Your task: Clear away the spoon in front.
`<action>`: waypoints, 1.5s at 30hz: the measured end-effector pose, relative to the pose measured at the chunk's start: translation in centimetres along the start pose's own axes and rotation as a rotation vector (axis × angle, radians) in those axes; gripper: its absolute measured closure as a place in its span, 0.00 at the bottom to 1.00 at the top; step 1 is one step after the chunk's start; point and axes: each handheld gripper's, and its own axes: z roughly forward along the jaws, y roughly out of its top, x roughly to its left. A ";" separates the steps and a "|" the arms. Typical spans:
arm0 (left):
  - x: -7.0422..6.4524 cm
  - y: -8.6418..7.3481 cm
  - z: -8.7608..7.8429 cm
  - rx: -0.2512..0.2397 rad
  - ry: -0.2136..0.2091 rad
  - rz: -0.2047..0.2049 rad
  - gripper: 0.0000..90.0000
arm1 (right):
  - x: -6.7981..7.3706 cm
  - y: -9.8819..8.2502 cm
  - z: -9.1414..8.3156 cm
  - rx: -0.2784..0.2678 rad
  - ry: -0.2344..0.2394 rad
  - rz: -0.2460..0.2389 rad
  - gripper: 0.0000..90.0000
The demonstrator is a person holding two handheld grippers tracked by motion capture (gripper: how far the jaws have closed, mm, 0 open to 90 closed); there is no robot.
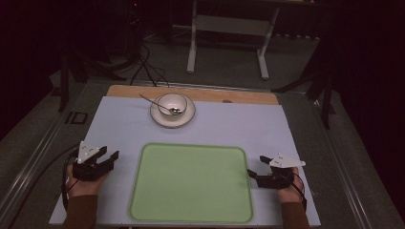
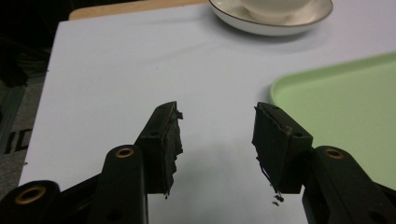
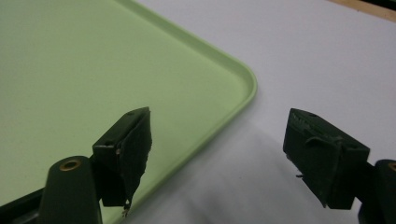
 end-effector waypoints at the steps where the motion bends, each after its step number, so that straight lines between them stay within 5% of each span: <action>1: 0.1 0.0 0.4 0.006 -0.001 -0.012 0.55 | 0.0 0.0 0.0 0.001 0.003 0.000 0.26; 16: 0.3 0.2 1.8 0.024 0.000 -0.028 0.53 | 0.1 -0.1 0.5 0.040 0.013 -0.012 0.23; 23: -0.1 0.5 1.7 -0.005 -0.038 -0.043 0.50 | 0.0 0.0 0.6 0.041 0.014 -0.014 0.23; 41: 0.0 4.8 1.5 -0.091 -0.090 -0.060 0.46 | -0.3 -0.1 0.3 0.035 -0.010 0.005 0.22; 45: -0.2 6.8 2.0 -0.109 -0.122 -0.069 0.46 | -0.4 -0.1 0.2 0.032 -0.016 0.013 0.22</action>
